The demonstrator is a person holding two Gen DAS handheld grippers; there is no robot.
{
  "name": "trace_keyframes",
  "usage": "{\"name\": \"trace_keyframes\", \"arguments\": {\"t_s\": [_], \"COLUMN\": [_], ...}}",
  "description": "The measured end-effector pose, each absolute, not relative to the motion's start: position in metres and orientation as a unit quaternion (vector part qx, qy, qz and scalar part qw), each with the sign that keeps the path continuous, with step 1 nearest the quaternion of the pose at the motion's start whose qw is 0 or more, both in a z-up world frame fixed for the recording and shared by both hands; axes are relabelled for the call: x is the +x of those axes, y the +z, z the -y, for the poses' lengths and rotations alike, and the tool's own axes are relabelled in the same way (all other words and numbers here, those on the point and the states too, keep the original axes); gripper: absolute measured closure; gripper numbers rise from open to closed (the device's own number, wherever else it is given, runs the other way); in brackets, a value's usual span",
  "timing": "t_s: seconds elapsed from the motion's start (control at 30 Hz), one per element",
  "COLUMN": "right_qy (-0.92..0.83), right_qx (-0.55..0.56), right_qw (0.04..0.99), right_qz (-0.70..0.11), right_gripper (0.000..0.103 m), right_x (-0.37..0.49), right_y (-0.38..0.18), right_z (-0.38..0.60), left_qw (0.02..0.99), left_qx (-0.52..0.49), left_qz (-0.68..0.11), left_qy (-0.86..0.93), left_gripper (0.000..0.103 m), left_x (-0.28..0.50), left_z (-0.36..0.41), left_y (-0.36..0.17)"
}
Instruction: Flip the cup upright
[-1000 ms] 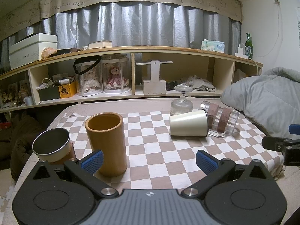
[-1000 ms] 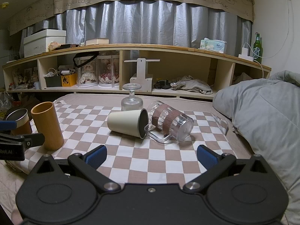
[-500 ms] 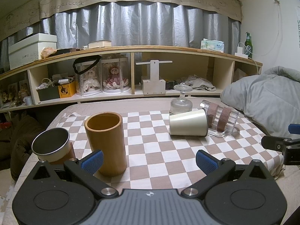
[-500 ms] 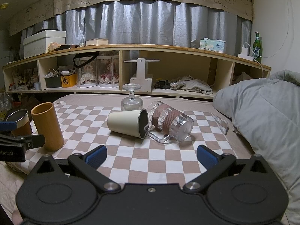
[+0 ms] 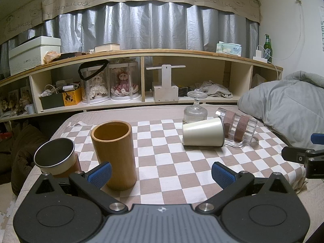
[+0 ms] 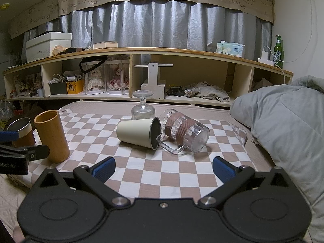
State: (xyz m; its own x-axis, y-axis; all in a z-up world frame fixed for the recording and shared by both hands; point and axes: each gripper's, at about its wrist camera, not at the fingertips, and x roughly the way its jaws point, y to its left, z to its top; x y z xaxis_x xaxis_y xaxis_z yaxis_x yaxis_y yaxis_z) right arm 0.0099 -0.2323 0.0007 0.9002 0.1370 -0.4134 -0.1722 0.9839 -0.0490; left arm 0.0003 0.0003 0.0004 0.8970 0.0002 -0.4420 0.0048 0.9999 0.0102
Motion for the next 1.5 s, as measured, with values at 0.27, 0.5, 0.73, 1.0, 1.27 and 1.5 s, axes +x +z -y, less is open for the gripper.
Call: {"name": "trace_keyframes", "arguments": {"t_s": [0.27,0.5,0.73,1.0,1.27,1.5], "right_qy": [0.080,0.079,0.081,0.080,0.079,0.077], "right_qx": [-0.041,-0.042,-0.042,-0.038,-0.015,0.009], "right_qw": [0.974,0.974,0.974,0.974,0.977,0.977], "right_qz": [-0.209,-0.208,-0.207,-0.206,-0.200,-0.199], "right_gripper": [0.000,0.000,0.000,0.000,0.000,0.000], "right_x": [0.011,0.011,0.010,0.009,0.010,0.012], "right_y": [-0.003,-0.003,-0.002,-0.001,0.000,-0.003], "right_z": [0.234,0.234,0.232,0.231,0.239,0.251], "left_qw": [0.974,0.974,0.974,0.975,0.973,0.943], "left_qx": [0.006,0.006,0.007,0.025,0.090,0.261], "left_qz": [-0.227,-0.227,-0.228,-0.219,-0.204,-0.176], "left_qy": [-0.001,-0.001,-0.001,-0.004,-0.050,-0.107], "left_gripper": [0.000,0.000,0.000,0.000,0.000,0.002], "left_x": [0.000,0.000,-0.002,0.000,0.009,0.039], "left_z": [0.000,0.000,0.000,0.007,0.018,0.053], "left_y": [0.000,0.000,-0.003,-0.011,0.001,-0.003]}}
